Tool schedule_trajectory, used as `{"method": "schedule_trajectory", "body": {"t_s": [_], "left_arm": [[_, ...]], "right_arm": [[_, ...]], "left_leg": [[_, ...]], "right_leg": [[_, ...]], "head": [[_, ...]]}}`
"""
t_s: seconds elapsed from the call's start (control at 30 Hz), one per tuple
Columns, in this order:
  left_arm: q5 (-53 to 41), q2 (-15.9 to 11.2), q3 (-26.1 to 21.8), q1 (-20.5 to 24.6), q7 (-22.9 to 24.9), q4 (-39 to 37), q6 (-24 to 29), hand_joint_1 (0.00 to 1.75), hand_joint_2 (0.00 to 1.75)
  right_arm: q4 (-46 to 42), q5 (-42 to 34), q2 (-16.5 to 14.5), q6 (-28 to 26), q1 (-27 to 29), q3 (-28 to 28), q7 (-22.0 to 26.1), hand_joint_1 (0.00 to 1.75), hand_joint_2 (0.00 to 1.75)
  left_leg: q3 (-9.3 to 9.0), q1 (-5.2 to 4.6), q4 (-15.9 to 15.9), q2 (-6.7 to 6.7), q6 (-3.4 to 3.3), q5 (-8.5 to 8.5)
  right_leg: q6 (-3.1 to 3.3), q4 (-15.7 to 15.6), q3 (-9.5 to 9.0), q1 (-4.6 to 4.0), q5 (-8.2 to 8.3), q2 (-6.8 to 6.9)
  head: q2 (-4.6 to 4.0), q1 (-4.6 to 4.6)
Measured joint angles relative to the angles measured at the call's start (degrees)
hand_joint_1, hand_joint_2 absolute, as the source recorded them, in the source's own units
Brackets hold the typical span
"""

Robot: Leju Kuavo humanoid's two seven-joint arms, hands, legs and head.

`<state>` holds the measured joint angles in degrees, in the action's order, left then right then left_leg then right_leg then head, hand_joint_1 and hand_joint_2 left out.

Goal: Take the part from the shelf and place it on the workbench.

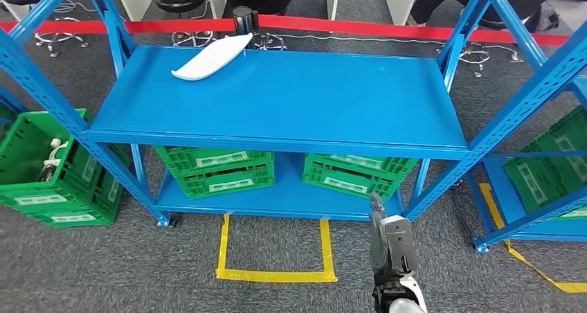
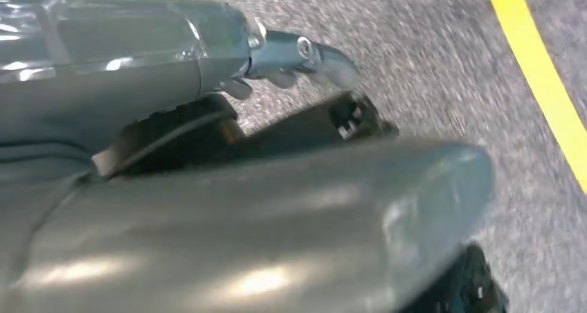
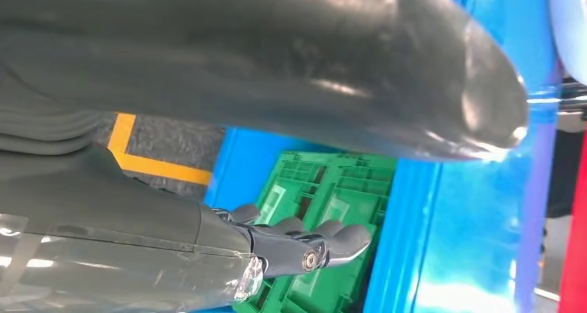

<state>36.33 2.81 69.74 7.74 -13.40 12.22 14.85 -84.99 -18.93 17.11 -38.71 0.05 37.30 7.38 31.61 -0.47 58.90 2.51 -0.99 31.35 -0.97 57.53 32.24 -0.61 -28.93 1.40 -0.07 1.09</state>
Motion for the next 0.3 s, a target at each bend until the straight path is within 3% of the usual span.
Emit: {"method": "schedule_trajectory", "body": {"t_s": [0.07,0.1,0.2,0.23,0.3], "left_arm": [[1.67,-0.05,-0.03,-0.05,0.37,-0.02,0.56,0.00,0.00],[2.44,-0.05,-0.04,-0.09,0.53,-0.02,0.82,0.00,0.00],[3.58,-0.05,-0.07,-0.27,0.85,-0.02,1.23,0.00,1.31],[3.92,-0.06,-0.09,-0.30,1.06,-0.02,1.35,0.00,1.75],[4.80,-0.05,-0.17,-0.31,1.88,-0.02,1.84,0.00,1.75]], "right_arm": [[1.80,-0.70,0.11,-0.07,-0.06,0.01,-0.45,0.00,0.00],[3.00,-1.14,0.15,-0.08,-0.06,0.01,-0.72,0.00,0.44],[6.57,-2.06,0.22,0.05,-0.08,0.01,-1.05,0.00,1.75],[7.68,-2.27,0.21,0.14,-0.15,0.01,-1.05,0.00,1.75],[9.56,-2.34,0.20,0.15,-0.36,0.03,-1.43,0.00,1.75]], "left_leg": [[-0.04,0.02,-0.15,-0.58,0.19,-0.12],[-0.05,0.02,-0.21,-0.80,0.26,-0.16],[-0.05,0.03,-0.29,-1.10,0.33,-0.21],[-0.07,0.03,-0.31,-1.12,0.33,-0.21],[-0.10,0.03,-0.33,-1.12,0.34,-0.21]], "right_leg": [[0.18,0.01,-0.07,0.00,-0.13,0.49],[0.24,0.02,-0.11,0.00,-0.18,0.70],[0.41,0.05,-0.19,0.01,-0.29,1.04],[0.44,0.06,-0.21,0.01,-0.31,1.06],[0.46,0.06,-0.25,0.01,-0.35,1.06]], "head": [[0.00,-0.08],[0.00,-0.13],[0.00,-0.14],[0.00,-0.15],[0.00,-0.18]]}}
